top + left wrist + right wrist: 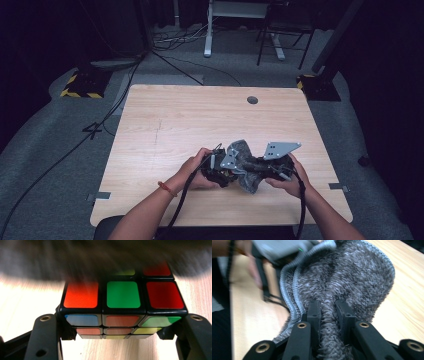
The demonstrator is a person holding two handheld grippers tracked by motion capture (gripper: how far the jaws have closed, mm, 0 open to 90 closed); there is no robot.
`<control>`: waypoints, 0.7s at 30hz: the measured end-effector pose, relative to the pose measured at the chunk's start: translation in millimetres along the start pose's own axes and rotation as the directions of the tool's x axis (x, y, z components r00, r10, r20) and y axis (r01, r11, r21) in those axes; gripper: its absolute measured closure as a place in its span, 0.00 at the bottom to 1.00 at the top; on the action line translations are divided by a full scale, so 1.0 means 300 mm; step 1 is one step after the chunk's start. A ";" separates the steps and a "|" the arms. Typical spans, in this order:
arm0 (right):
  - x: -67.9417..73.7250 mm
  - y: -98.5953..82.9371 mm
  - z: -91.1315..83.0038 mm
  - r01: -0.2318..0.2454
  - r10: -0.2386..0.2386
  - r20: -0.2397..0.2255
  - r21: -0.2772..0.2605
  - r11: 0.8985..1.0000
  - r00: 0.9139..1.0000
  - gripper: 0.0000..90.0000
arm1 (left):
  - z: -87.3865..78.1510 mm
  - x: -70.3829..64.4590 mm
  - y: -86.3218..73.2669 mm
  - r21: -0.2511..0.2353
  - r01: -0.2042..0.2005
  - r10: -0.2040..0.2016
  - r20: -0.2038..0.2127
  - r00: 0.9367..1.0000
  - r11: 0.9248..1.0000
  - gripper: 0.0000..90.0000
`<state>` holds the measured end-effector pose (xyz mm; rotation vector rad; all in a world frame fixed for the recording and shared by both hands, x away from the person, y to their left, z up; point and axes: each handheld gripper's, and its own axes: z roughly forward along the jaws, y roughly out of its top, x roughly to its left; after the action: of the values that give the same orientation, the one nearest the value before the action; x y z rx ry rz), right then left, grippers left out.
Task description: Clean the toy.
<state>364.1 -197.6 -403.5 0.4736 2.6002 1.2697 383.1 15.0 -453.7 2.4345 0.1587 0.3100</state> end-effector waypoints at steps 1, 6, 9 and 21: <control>0.017 0.013 0.012 0.015 -0.015 -0.003 0.004 1.000 1.000 0.84 | 0.002 -0.002 0.001 0.005 -0.001 0.001 0.003 1.000 1.000 0.38; 0.039 0.035 0.041 0.046 -0.046 -0.001 0.008 0.999 0.999 0.84 | 0.006 -0.002 0.001 0.004 -0.004 0.004 0.001 1.000 1.000 0.38; 0.030 0.030 0.037 0.044 -0.044 0.021 0.006 0.999 0.999 0.84 | 0.001 -0.003 0.001 0.009 -0.014 0.014 0.000 1.000 1.000 0.38; -0.029 -0.046 -0.040 -0.010 0.009 0.095 0.010 1.000 0.995 0.84 | -0.030 -0.004 0.005 0.000 -0.035 0.035 -0.005 0.999 0.999 0.38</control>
<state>365.6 -217.5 -406.9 0.5352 2.5302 1.2070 379.6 19.0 -446.2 2.4390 0.1185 0.3312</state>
